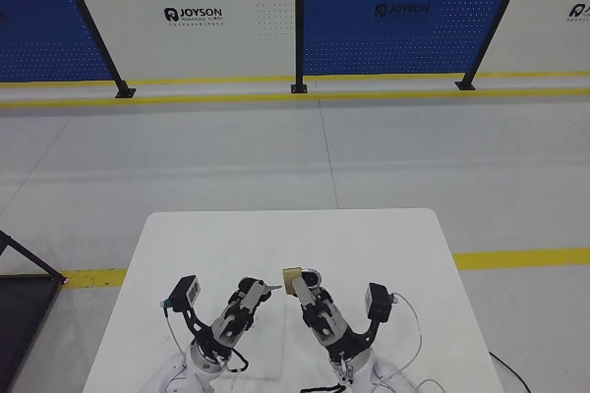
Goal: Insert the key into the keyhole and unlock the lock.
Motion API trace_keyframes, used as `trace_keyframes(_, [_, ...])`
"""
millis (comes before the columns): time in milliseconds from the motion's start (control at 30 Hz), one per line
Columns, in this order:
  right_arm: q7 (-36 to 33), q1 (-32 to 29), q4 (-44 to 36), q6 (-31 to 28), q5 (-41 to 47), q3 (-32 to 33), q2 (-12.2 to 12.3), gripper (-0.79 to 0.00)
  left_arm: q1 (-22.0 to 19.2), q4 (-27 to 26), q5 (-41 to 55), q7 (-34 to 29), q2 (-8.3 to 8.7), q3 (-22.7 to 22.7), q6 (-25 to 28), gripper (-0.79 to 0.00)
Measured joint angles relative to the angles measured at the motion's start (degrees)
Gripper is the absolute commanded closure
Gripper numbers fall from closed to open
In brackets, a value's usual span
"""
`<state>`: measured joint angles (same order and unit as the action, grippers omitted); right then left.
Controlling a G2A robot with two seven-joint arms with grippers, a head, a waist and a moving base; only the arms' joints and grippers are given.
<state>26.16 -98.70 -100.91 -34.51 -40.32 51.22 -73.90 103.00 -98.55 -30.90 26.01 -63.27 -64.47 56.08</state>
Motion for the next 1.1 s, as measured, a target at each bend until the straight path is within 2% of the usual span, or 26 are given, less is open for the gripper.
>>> trace_keyframes(933, [-0.51, 0.39, 0.98, 0.56, -1.33, -2.47, -0.71, 0.000, -0.08, 0.38, -1.13, -0.66, -1.73, -0.29, -0.05, 0.000])
trace_keyframes(967, [-0.38, 0.45, 1.04, 0.60, -1.43, -2.56, -0.75, 0.000, -0.10, 0.40, -1.31, -0.67, -1.80, -0.31, -0.08, -0.058])
trace_keyframes(1033, [-0.11, 0.50, 1.11, 0.62, -1.57, -2.59, -0.79, 0.000, -0.06, 0.42, -1.51, -0.58, -1.90, -0.39, -0.12, -0.302])
trace_keyframes(1100, [0.22, 0.43, 1.10, 0.55, -1.68, -2.50, -0.80, 0.000, 0.11, 0.38, -1.67, -0.41, -2.01, -0.56, -0.08, -0.468])
